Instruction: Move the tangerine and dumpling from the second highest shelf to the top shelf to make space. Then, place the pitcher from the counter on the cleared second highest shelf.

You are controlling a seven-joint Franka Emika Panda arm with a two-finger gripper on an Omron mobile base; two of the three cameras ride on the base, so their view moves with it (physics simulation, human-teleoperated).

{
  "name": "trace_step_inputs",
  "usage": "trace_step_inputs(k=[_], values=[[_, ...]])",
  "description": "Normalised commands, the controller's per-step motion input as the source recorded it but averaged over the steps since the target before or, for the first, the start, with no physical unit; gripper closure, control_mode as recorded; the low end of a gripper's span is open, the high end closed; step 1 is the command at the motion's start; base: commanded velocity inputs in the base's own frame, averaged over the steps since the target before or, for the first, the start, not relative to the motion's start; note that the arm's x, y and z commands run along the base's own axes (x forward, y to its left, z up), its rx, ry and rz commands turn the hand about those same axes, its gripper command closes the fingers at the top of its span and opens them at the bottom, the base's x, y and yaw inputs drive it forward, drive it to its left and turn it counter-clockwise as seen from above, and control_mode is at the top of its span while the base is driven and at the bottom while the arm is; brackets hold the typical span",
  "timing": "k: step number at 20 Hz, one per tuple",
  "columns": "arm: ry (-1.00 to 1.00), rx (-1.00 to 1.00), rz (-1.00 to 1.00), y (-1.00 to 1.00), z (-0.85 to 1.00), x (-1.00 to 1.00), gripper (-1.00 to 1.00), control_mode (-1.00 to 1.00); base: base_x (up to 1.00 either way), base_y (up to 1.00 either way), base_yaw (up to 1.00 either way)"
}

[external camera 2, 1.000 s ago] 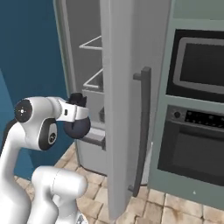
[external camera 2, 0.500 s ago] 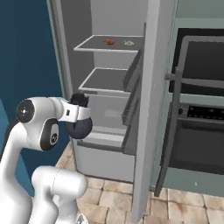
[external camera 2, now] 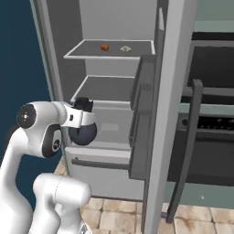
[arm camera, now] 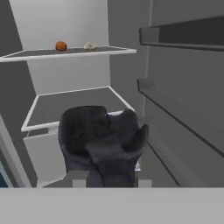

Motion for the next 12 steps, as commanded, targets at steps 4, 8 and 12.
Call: trace_step_inputs(k=[4, 8, 12], values=[[0.00, 0.00, 0.00, 0.00, 0.00, 0.00, 1.00, 1.00, 0.72, 0.20, -0.10], [0.00, 0.00, 0.00, 0.00, 0.00, 0.00, 1.00, 1.00, 0.64, 0.16, -0.03], [0.00, 0.00, 0.00, 0.00, 0.00, 0.00, 1.00, 1.00, 0.45, 0.01, 0.00]])
